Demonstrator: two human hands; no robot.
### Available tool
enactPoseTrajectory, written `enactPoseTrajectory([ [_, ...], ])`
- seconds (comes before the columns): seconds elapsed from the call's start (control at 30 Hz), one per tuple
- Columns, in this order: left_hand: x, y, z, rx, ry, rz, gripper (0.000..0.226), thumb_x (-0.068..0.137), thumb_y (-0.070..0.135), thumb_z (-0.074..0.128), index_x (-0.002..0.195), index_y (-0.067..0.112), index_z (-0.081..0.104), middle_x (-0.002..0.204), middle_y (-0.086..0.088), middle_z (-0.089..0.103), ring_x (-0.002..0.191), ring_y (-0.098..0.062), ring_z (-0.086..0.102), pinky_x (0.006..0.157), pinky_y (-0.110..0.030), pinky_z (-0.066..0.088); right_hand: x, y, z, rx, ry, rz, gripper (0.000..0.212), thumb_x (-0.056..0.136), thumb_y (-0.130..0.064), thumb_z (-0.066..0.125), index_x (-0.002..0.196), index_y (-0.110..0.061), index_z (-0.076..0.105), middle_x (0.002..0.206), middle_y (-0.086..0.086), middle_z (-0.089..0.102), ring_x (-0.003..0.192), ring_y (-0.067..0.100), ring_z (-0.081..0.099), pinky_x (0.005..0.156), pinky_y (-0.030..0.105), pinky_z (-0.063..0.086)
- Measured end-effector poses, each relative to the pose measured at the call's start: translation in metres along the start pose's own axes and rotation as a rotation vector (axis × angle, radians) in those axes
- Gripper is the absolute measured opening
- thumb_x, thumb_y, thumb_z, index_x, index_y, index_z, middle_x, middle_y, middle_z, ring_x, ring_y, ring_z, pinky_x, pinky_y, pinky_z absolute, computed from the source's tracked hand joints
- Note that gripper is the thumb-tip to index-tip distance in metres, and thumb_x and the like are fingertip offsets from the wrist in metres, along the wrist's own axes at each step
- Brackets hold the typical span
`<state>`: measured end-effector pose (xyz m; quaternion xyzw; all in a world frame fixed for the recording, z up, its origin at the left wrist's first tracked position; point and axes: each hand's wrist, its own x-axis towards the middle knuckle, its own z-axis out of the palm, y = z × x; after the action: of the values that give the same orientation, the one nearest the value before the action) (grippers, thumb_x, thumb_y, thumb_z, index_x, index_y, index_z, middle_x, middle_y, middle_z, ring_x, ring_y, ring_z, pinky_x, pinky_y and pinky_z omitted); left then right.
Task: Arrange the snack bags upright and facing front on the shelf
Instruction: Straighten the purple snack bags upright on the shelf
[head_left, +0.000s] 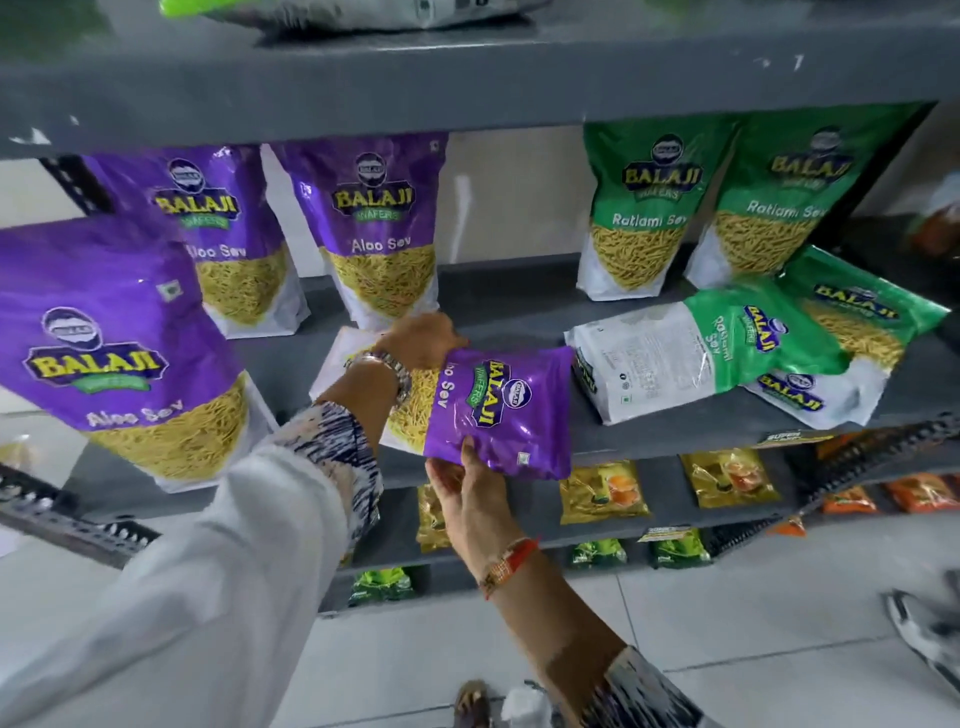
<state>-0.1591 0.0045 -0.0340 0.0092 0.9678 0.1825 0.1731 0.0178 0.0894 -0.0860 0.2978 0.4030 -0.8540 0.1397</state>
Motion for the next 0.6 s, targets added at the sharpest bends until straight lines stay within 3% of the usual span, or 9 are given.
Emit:
enactPoseTrajectory([
  [0.07,0.01,0.0,-0.004,-0.029,-0.1,0.025,0.045,0.089,0.039,0.049,0.073,-0.003,0.056,0.087,-0.025,0.057,0.084,-0.032,0.055,0.09,-0.037,0.043,0.0,-0.002,0.003,0.034,-0.015,0.013,0.044,0.097,-0.018,0.044,0.135,0.005,0.038,0.097,0.007,0.056,0.081,0.016,0.06,0.076,0.025,0.057],
  [0.13,0.011,0.003,-0.009,0.029,-0.166,0.042,0.046,0.089,0.039,0.048,0.061,0.002,0.049,0.076,-0.018,0.052,0.072,-0.026,0.049,0.086,-0.034,0.039,0.002,-0.003,0.004,0.151,0.005,0.036,0.042,0.096,-0.017,0.047,0.133,0.001,0.041,0.09,0.006,0.058,0.081,0.018,0.061,0.087,0.032,0.055],
  [0.2,0.009,0.003,-0.013,0.025,-0.173,0.05,0.041,0.089,0.036,0.05,0.074,-0.001,0.056,0.086,-0.016,0.054,0.076,-0.023,0.05,0.077,-0.028,0.035,0.006,-0.005,0.001,0.217,0.024,0.035,0.037,0.096,-0.012,0.045,0.132,-0.002,0.043,0.088,0.007,0.06,0.08,0.018,0.061,0.097,0.037,0.051],
  [0.23,0.01,0.001,-0.014,-0.001,-0.169,0.055,0.04,0.089,0.034,0.052,0.087,-0.005,0.059,0.093,-0.017,0.056,0.082,-0.024,0.052,0.075,-0.026,0.034,0.004,-0.008,-0.002,0.184,0.008,0.03,0.038,0.097,-0.011,0.043,0.133,0.0,0.041,0.09,0.007,0.059,0.08,0.018,0.06,0.095,0.034,0.052],
  [0.33,0.006,-0.006,-0.018,-0.151,-0.063,-0.011,0.047,0.083,0.034,0.061,0.102,-0.009,0.062,0.107,-0.022,0.064,0.098,-0.033,0.059,0.087,-0.034,0.043,0.007,-0.018,-0.015,0.068,0.023,-0.004,0.052,0.093,-0.025,0.052,0.134,0.004,0.04,0.115,0.019,0.06,0.086,0.021,0.064,0.073,0.026,0.058],
  [0.4,-0.006,-0.007,-0.022,-0.334,0.008,-0.019,0.036,0.082,0.028,0.062,0.098,-0.004,0.065,0.084,-0.016,0.065,0.079,-0.027,0.06,0.076,-0.032,0.047,0.011,-0.028,-0.026,0.038,0.029,-0.042,0.05,0.093,-0.029,0.053,0.13,0.003,0.044,0.117,0.02,0.061,0.09,0.023,0.064,0.079,0.031,0.058],
  [0.47,-0.026,-0.01,-0.025,-0.572,0.078,0.021,0.023,0.082,0.02,0.064,0.088,-0.002,0.067,0.058,-0.002,0.061,0.056,-0.014,0.054,0.057,-0.024,0.046,0.01,-0.041,-0.036,0.036,0.013,-0.084,0.039,0.092,-0.03,0.054,0.12,-0.003,0.054,0.097,0.009,0.067,0.077,0.016,0.064,0.083,0.031,0.057],
  [0.53,-0.054,-0.016,-0.026,-0.756,0.176,0.091,0.013,0.078,0.019,0.068,0.069,0.009,0.066,0.049,0.004,0.056,0.048,-0.009,0.046,0.051,-0.021,0.036,0.011,-0.056,-0.044,0.03,0.032,-0.193,0.021,0.089,-0.029,0.059,0.087,-0.008,0.062,0.065,-0.002,0.065,0.053,0.007,0.058,0.051,0.019,0.054],
  [0.6,-0.085,-0.019,-0.016,-0.848,0.237,0.11,0.018,0.079,0.017,0.067,0.062,0.016,0.061,0.053,0.005,0.054,0.052,-0.007,0.044,0.052,-0.02,0.033,0.008,-0.072,-0.052,0.003,0.044,-0.31,0.02,0.087,-0.028,0.062,0.07,-0.018,0.056,0.054,-0.009,0.062,0.047,0.003,0.055,0.042,0.016,0.046],
])
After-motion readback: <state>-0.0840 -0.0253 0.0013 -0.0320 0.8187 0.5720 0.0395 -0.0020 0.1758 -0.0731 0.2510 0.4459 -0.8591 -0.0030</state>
